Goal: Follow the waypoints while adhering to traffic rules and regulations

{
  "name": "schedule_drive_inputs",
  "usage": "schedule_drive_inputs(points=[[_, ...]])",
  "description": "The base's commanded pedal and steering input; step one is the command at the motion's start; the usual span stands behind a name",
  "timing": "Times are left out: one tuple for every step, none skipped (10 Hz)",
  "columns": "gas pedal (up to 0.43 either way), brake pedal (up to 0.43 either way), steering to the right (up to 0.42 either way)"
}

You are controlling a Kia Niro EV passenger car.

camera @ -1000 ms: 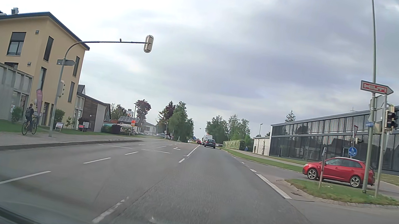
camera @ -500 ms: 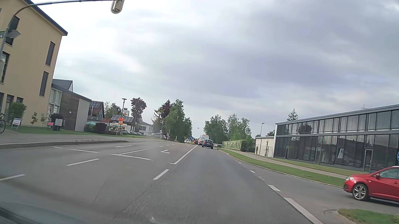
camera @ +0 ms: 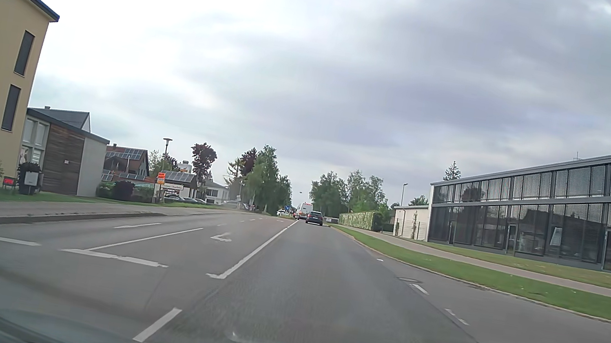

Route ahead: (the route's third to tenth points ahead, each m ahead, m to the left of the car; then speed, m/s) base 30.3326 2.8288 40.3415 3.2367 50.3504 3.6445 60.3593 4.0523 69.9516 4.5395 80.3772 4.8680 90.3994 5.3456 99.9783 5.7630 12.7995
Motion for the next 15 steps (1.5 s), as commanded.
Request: schedule_drive_inputs(points=[[0.150, 0.000, 0.002], [0.150, 0.000, 0.002], [0.169, 0.000, 0.001], [0.189, 0.000, -0.003], [0.189, 0.000, -0.004], [0.189, 0.000, -0.004], [0.189, 0.000, -0.005], [0.189, 0.000, -0.005], [0.189, 0.000, -0.007], [0.177, 0.000, -0.008], [0.177, 0.000, -0.009], [0.169, 0.000, -0.009], [0.157, 0.000, -0.009], [0.157, 0.000, -0.009], [0.150, 0.000, -0.008]])
